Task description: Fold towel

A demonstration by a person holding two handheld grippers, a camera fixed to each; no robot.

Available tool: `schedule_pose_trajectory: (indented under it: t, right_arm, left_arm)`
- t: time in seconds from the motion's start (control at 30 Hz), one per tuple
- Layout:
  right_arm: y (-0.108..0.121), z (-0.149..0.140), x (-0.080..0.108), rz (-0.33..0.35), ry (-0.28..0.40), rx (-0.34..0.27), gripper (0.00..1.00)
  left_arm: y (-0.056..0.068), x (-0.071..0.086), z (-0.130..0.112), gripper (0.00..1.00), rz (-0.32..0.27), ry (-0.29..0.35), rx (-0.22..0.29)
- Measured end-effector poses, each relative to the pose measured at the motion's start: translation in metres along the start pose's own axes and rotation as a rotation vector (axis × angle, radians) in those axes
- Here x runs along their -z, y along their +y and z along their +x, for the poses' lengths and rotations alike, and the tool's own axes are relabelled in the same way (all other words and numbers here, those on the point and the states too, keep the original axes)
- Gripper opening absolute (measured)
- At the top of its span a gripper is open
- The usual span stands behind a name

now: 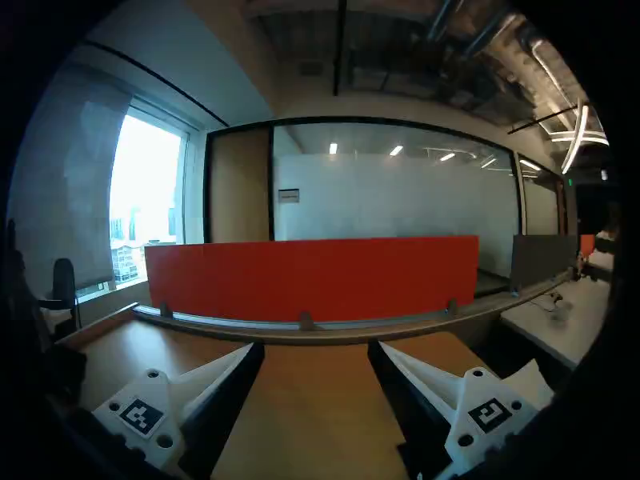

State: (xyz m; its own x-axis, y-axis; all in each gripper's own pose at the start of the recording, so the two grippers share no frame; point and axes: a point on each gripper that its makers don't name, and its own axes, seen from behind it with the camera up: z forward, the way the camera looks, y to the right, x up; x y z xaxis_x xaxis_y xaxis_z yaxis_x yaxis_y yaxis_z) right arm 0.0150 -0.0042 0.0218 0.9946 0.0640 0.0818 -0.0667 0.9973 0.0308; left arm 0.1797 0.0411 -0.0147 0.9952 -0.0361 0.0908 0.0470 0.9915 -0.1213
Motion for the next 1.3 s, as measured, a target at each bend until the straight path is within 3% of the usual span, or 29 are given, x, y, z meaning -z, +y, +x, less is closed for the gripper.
schedule_pose_trajectory:
  t: [0.37,0.67,1.0,1.3]
  right_arm:
    - [-0.003,0.007,0.008,-0.01,-0.004,-0.003,1.0]
    - [-0.005,0.017,0.021,-0.023,-0.013,0.003,1.0]
    - [-0.006,0.027,0.037,-0.044,-0.014,0.005,1.0]
    - [-0.015,0.024,0.032,-0.045,-0.005,0.012,1.0]
  left_arm:
    - [0.005,0.001,0.003,0.92,-0.01,0.031,0.007]
    - [0.007,0.003,0.003,0.92,-0.002,0.069,-0.016]
    - [0.002,0.0,-0.016,0.93,0.011,0.091,-0.038]
    - [-0.002,-0.004,-0.043,0.93,0.021,0.115,-0.033]
